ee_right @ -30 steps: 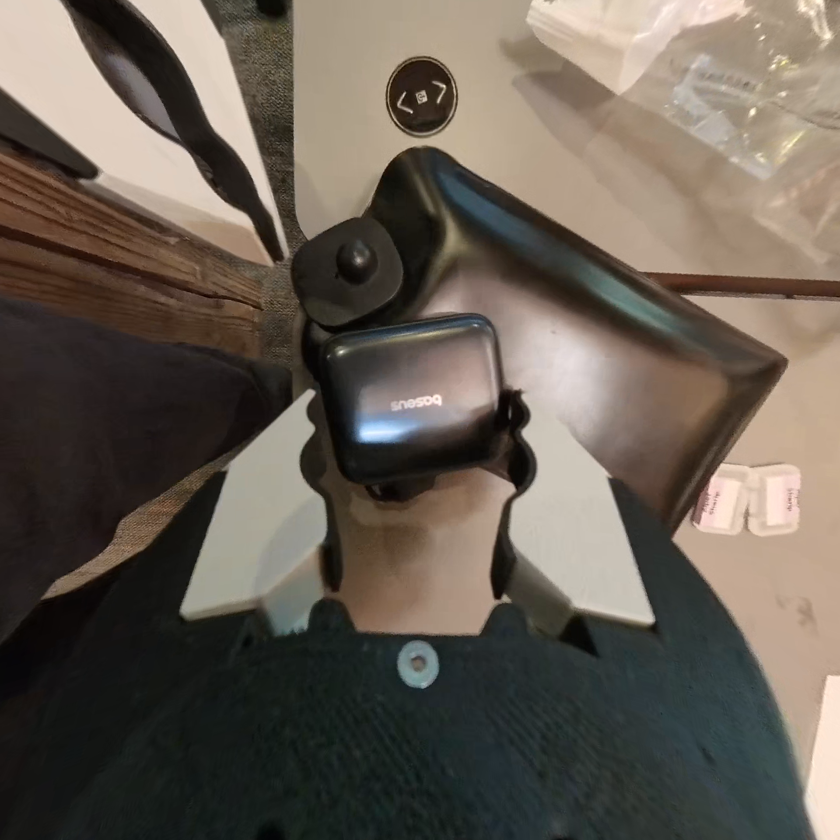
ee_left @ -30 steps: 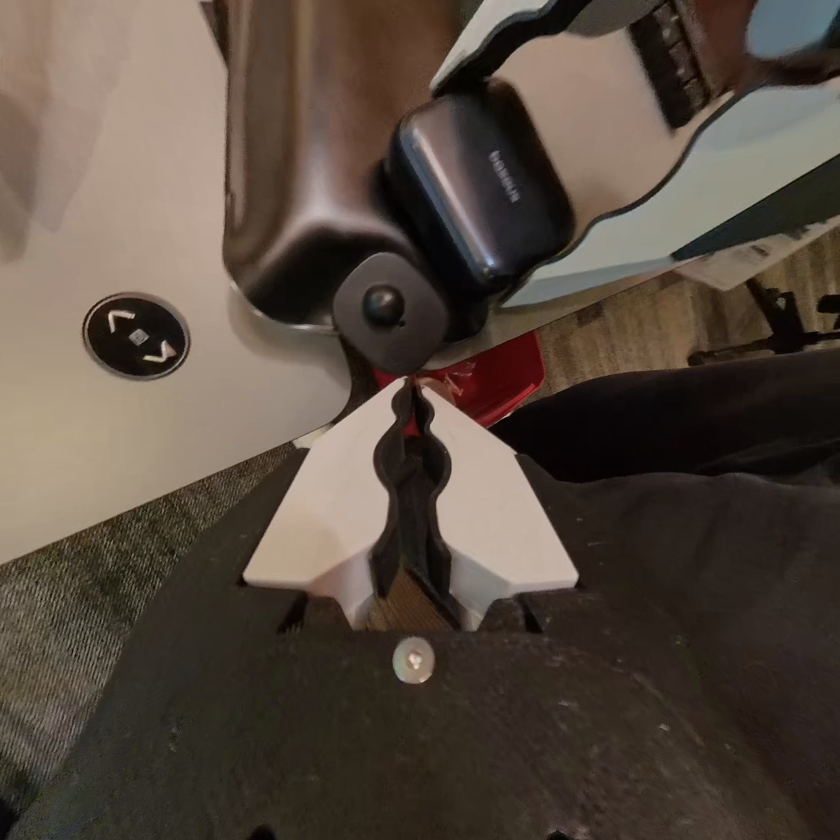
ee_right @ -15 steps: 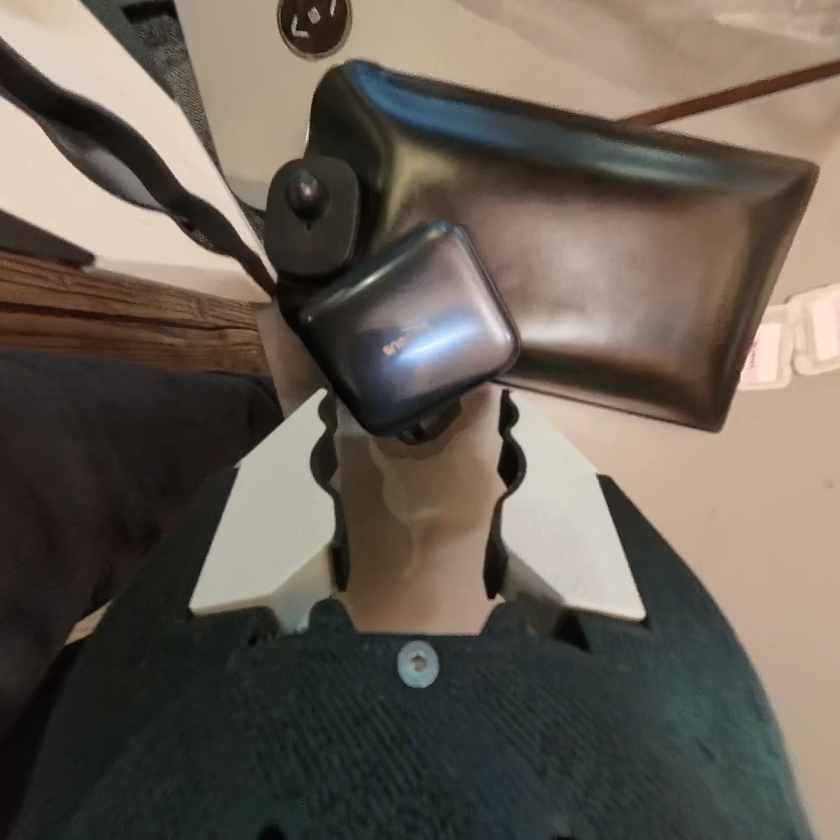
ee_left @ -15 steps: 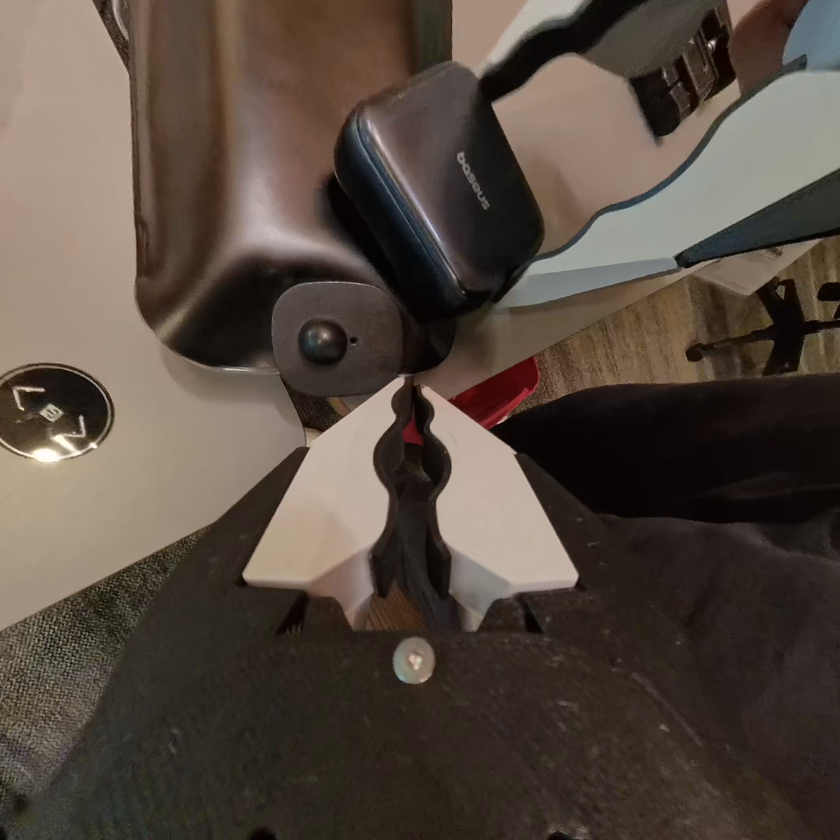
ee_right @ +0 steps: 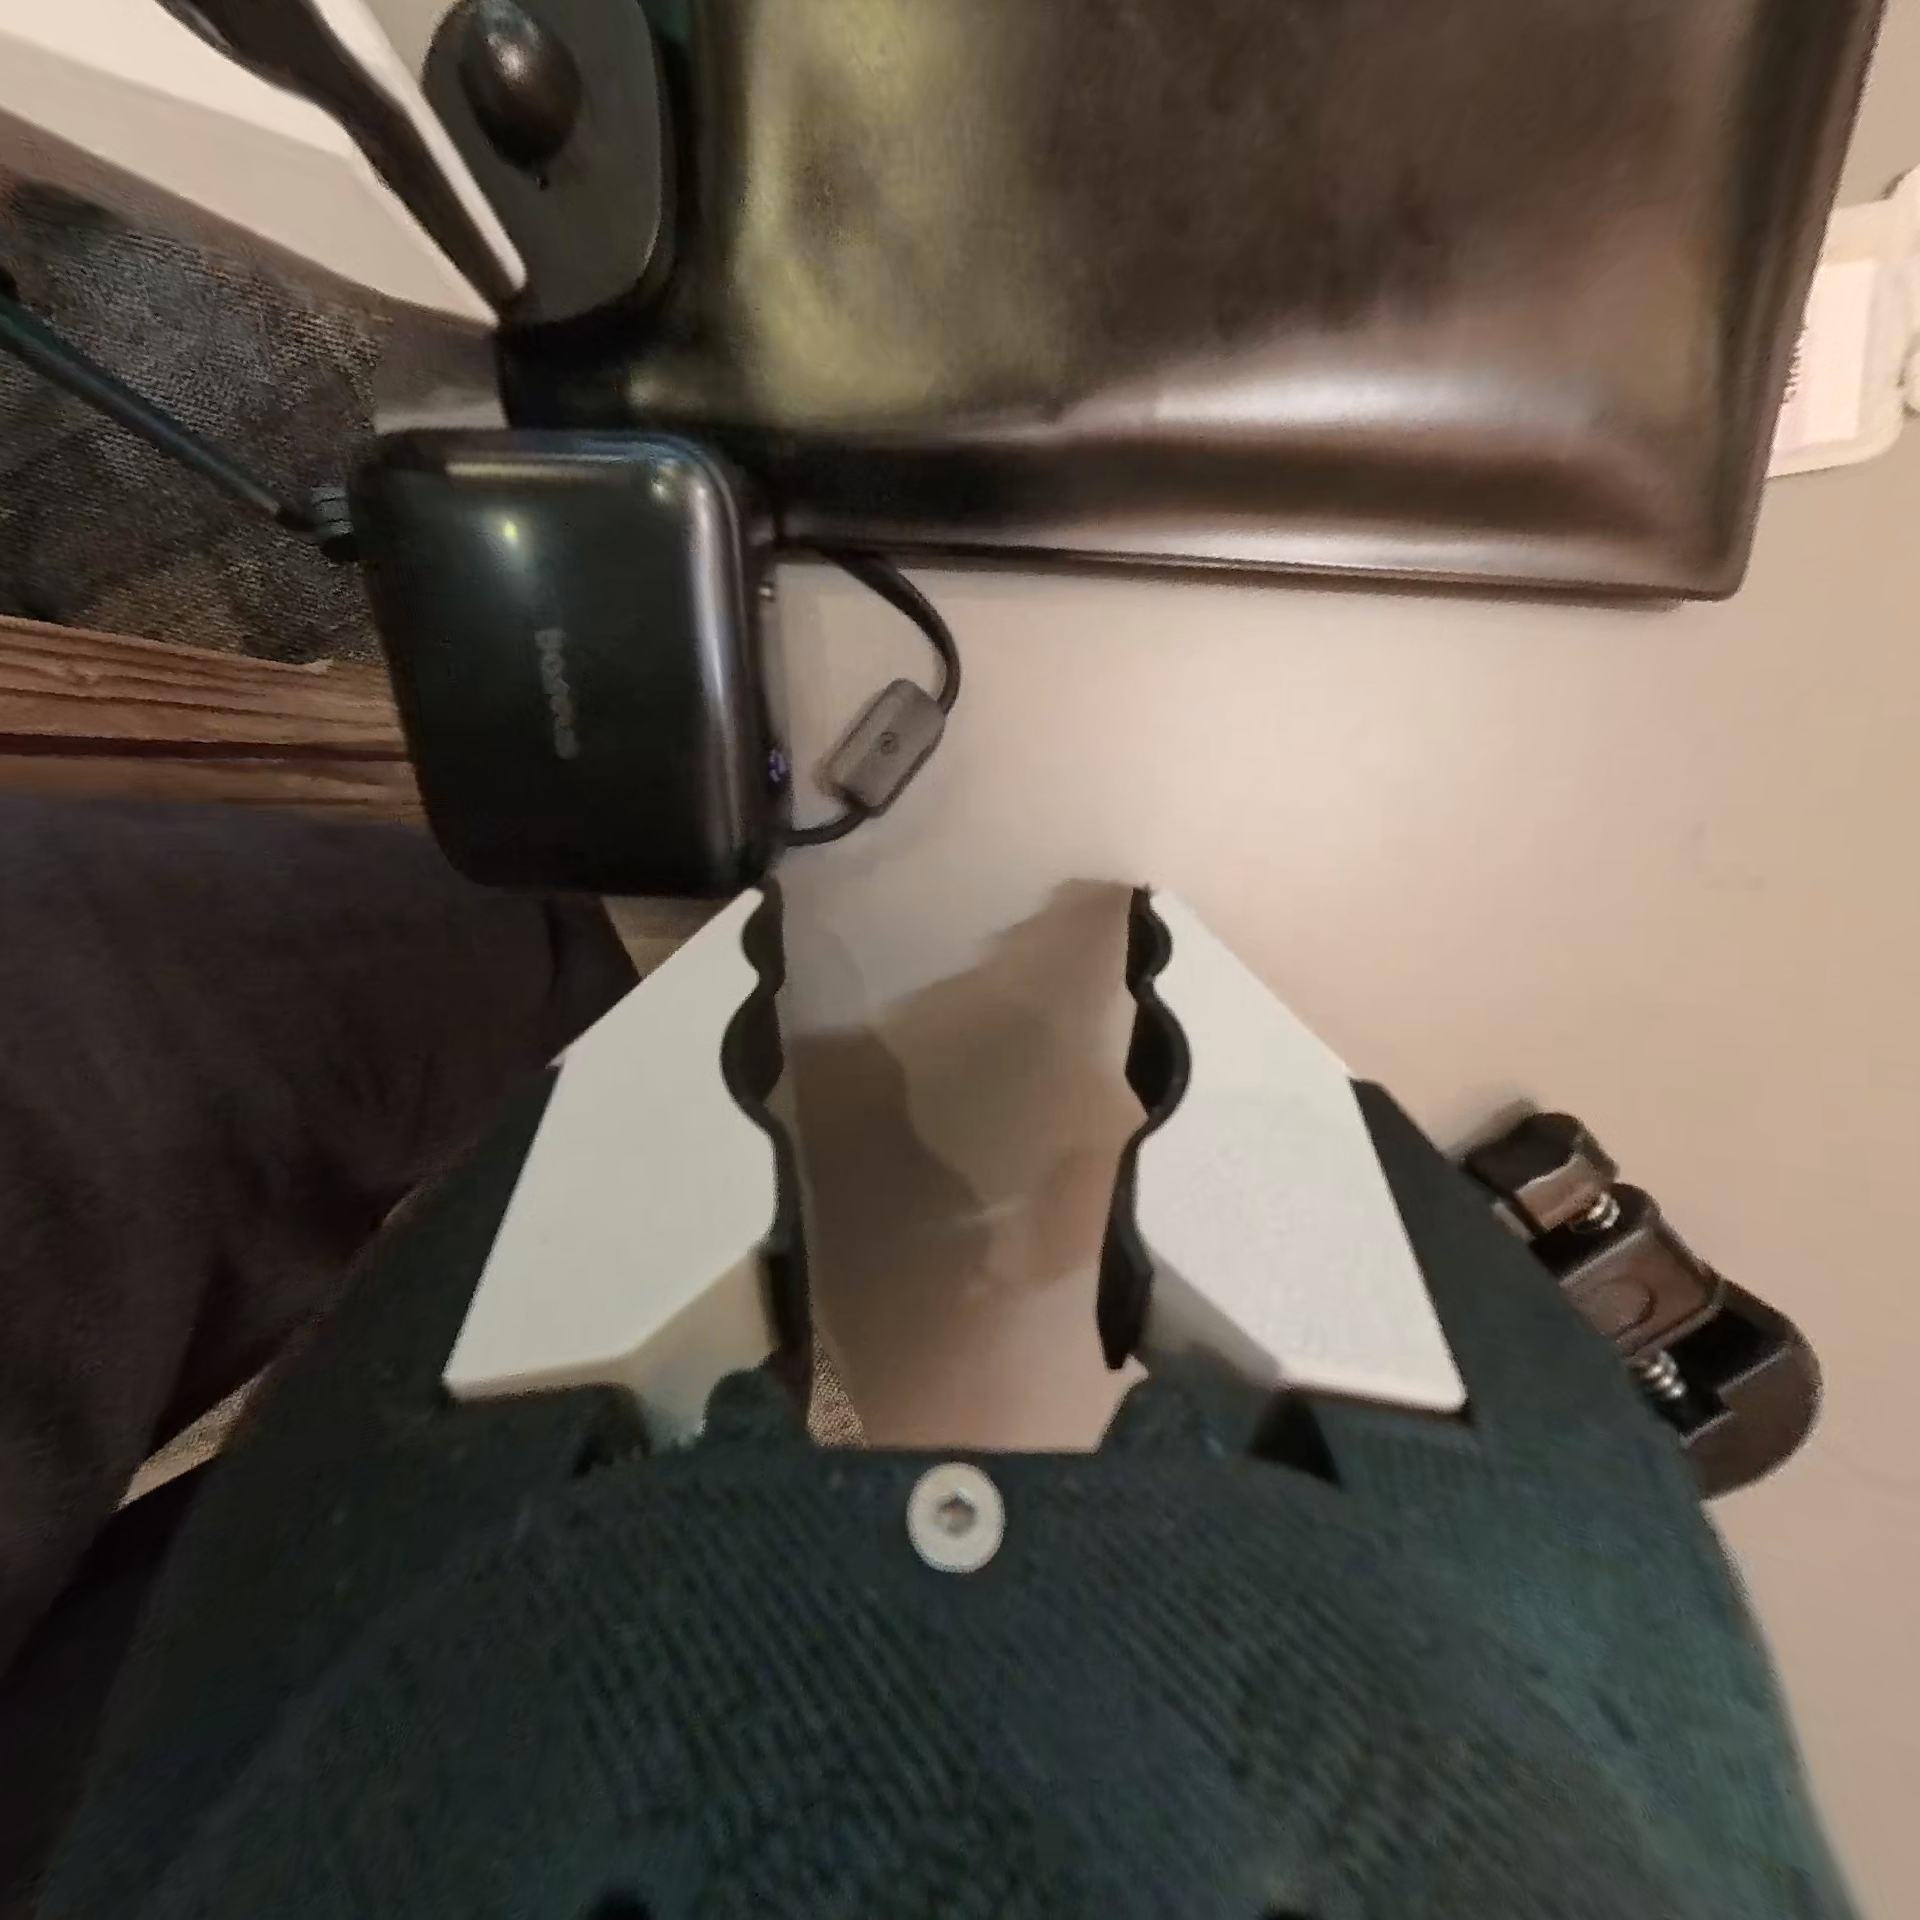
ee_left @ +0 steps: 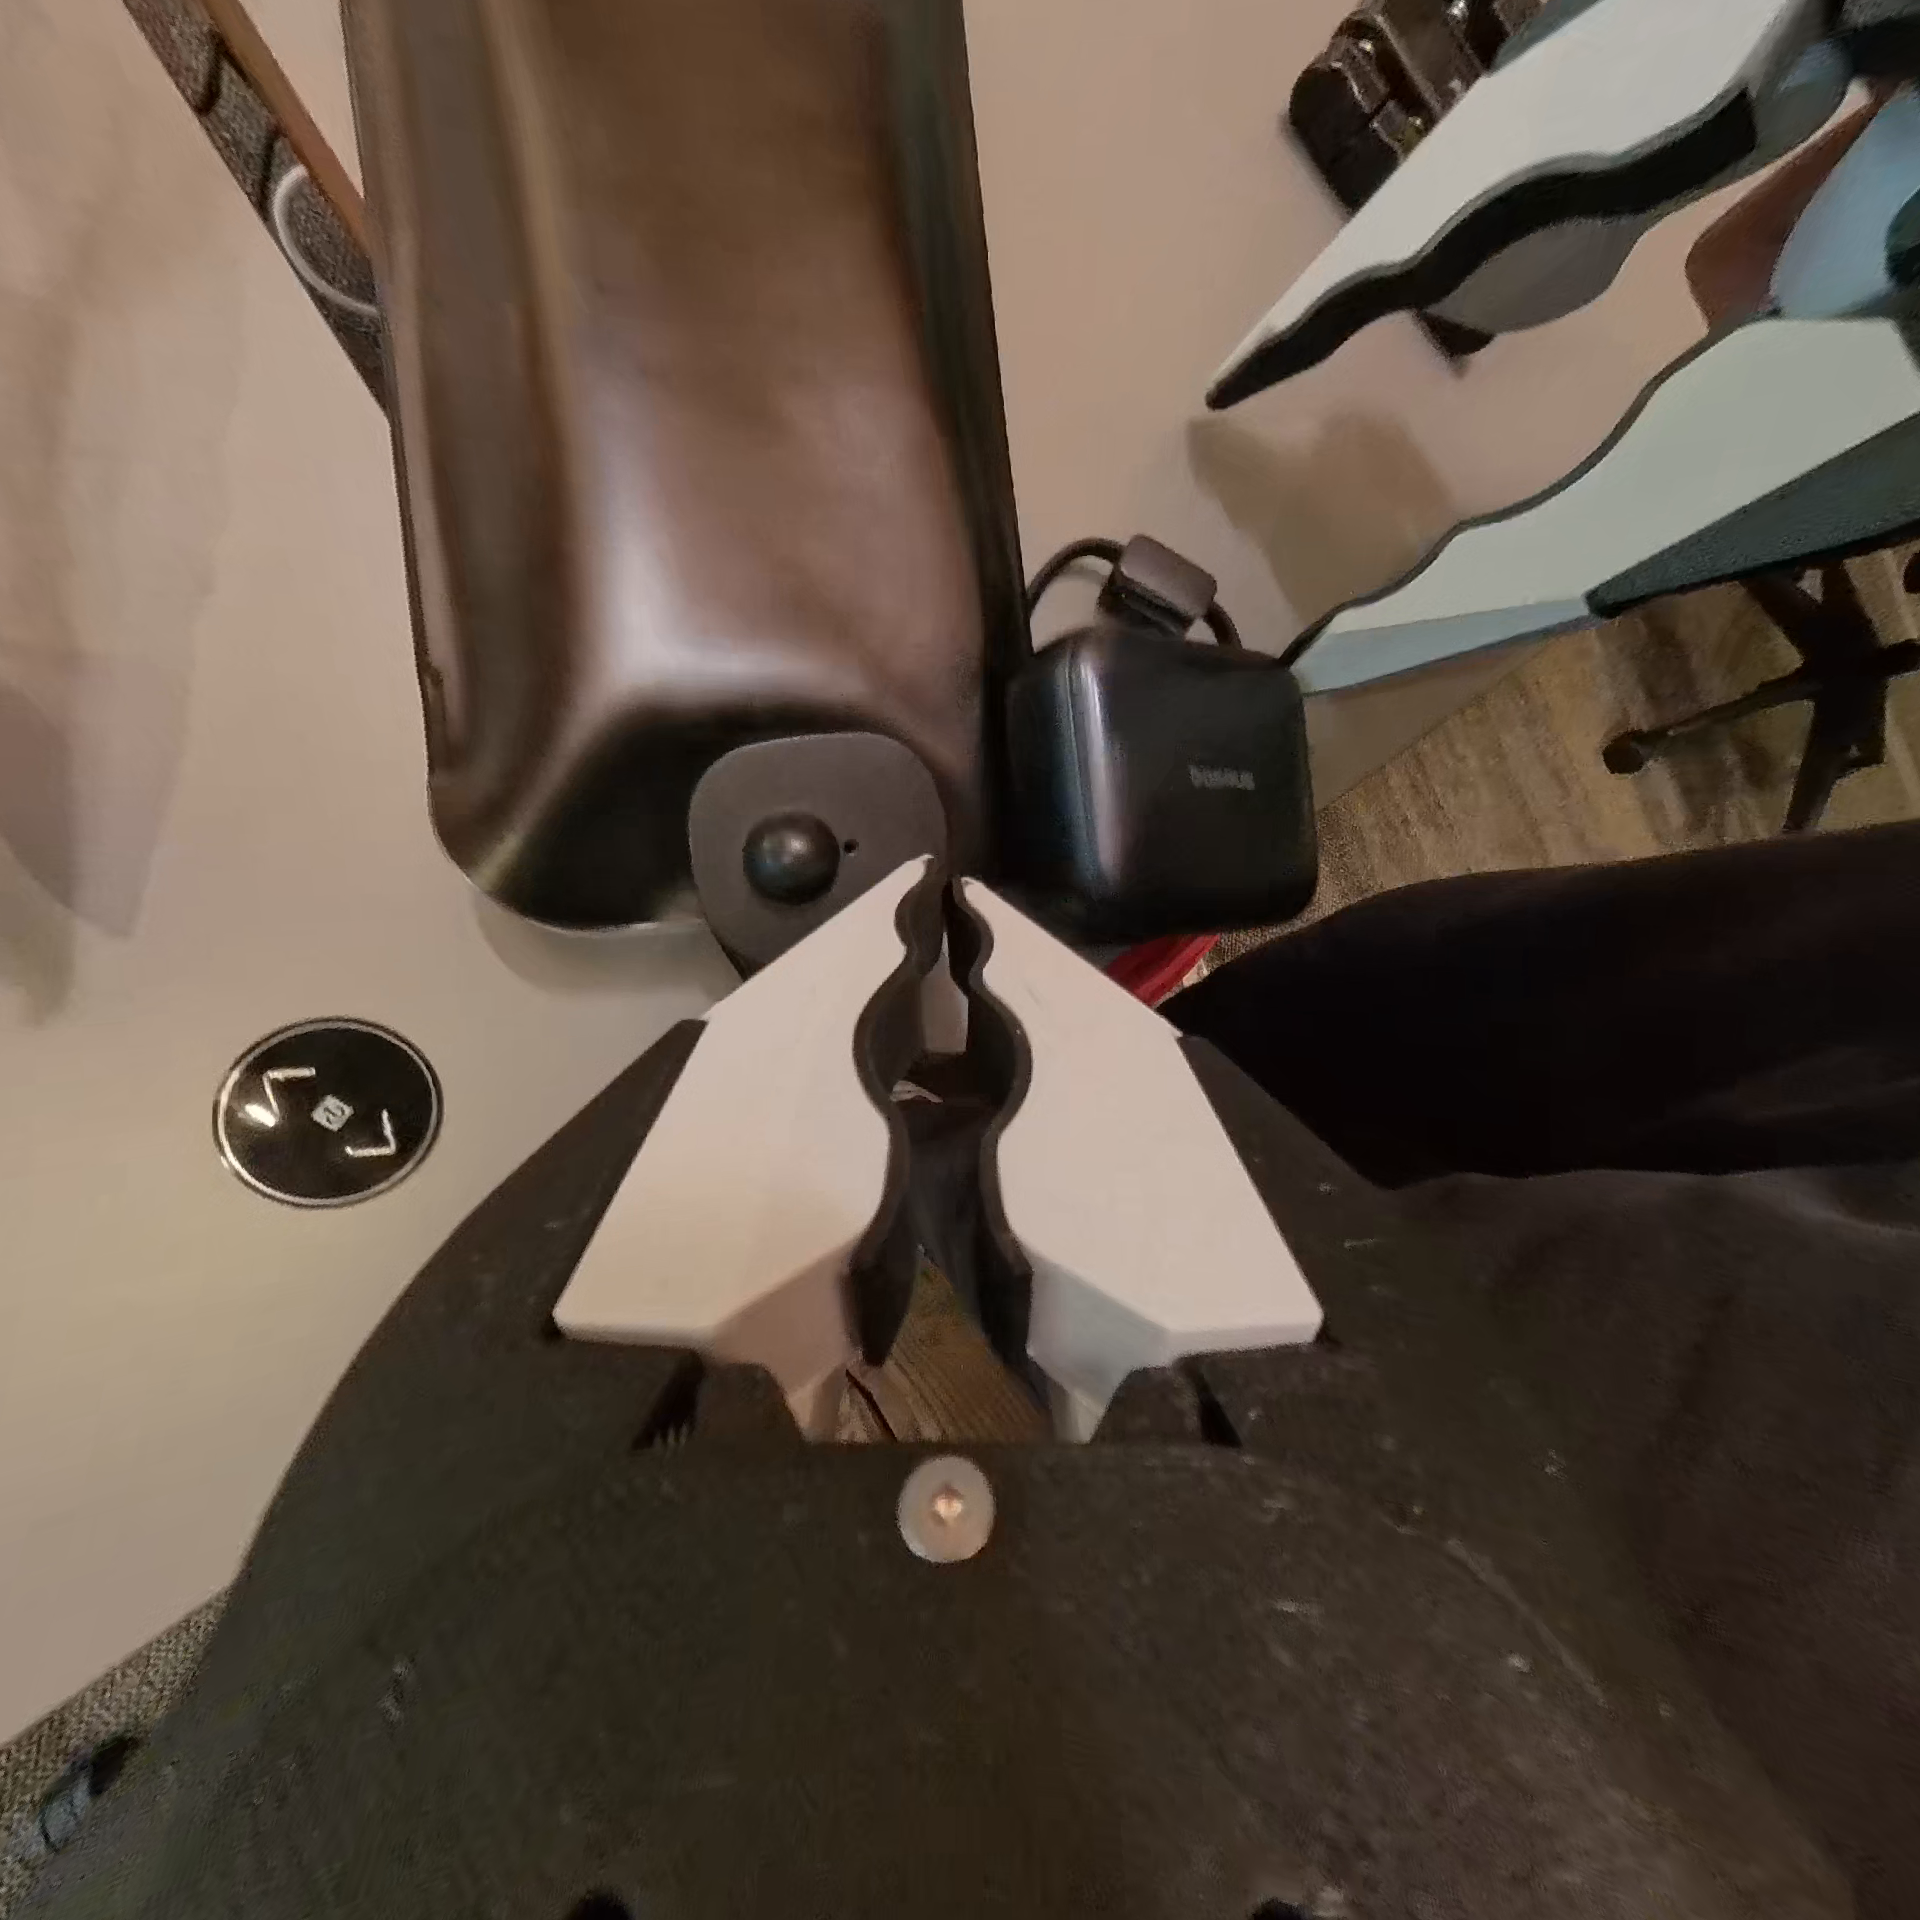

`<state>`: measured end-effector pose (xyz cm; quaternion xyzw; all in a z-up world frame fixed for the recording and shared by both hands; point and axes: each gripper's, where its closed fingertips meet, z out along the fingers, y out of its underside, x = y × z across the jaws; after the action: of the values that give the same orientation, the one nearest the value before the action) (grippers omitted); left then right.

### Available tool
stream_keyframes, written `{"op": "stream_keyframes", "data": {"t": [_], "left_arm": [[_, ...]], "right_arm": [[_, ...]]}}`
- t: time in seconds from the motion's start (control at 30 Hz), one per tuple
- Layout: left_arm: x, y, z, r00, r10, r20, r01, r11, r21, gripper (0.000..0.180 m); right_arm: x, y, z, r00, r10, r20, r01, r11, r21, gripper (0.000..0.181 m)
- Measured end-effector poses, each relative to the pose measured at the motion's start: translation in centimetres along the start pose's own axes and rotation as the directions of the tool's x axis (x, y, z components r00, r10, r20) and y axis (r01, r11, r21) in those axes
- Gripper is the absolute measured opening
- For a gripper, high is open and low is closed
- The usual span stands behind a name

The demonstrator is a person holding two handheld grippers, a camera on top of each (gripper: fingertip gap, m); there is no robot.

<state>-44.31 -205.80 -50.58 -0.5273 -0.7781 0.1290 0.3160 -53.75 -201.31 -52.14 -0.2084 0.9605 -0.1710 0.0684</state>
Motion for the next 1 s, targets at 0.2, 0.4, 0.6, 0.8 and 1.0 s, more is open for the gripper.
{"op": "stream_keyframes", "data": {"t": [0.2,0.4,0.6,0.8,1.0], "left_arm": [[-0.6,-2.0,0.7,0.999,0.024,0.027,-0.024,1.000,0.004,0.000],[-2.2,-3.2,1.2,0.997,0.036,0.073,-0.035,0.999,-0.021,0.000],[-0.4,-2.3,-1.7,0.987,0.137,-0.084,-0.140,0.990,-0.031,0.000],[0.0,1.8,-1.8,0.960,0.238,-0.149,-0.263,0.948,-0.178,0.000],[0.1,0.8,-0.2,0.971,0.212,-0.114,-0.228,0.962,-0.151,0.000]], "right_arm": [[0.1,0.3,0.3,0.998,0.054,-0.033,-0.054,0.999,0.008,0.064],[0.7,0.3,-0.5,0.994,0.082,-0.067,-0.081,0.997,0.007,0.070],[-2.6,-1.8,-3.5,1.000,-0.005,-0.008,0.006,0.989,0.150,0.063],[-9.7,-2.4,-2.6,0.972,-0.156,0.177,0.122,0.974,0.189,0.041],[-11.4,-1.6,-1.6,0.956,-0.195,0.218,0.166,0.975,0.144,0.038]]}}
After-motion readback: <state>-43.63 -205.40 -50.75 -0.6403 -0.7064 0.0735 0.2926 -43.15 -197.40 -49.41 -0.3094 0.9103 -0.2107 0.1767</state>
